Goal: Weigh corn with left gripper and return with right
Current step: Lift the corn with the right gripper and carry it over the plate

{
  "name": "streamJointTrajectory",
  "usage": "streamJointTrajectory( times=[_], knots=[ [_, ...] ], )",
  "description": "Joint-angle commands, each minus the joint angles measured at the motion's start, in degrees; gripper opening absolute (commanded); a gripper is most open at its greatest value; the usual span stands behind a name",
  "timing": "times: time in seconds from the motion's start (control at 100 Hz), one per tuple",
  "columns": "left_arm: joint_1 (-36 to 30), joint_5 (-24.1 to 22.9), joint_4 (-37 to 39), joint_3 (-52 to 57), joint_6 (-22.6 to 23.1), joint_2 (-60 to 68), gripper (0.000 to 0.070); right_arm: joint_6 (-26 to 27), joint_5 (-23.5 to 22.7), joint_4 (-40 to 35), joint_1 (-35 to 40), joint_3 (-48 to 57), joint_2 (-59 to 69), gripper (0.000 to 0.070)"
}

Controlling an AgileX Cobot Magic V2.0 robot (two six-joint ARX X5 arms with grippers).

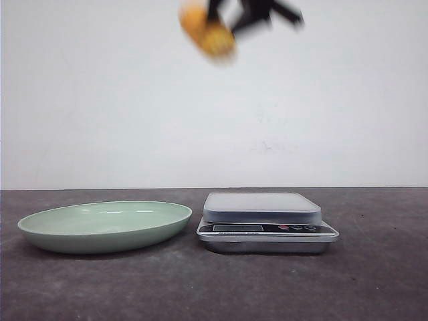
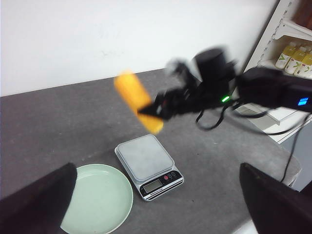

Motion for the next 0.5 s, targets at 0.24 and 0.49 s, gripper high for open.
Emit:
streamJointTrajectory(
  times=[0.24, 0.49],
  knots=[
    [-0.59, 0.70, -2.29, 1.18, 1.03, 0.46, 0.0700, 2.89, 6.01, 2.34, 10.45, 4.90, 3.50, 0.0004],
    [-0.59, 0.76, -2.29, 1.18, 1.40, 0.42, 0.0700, 7.06, 6.10, -0.11, 13.18, 4.90, 11.72, 0.0004]
  ],
)
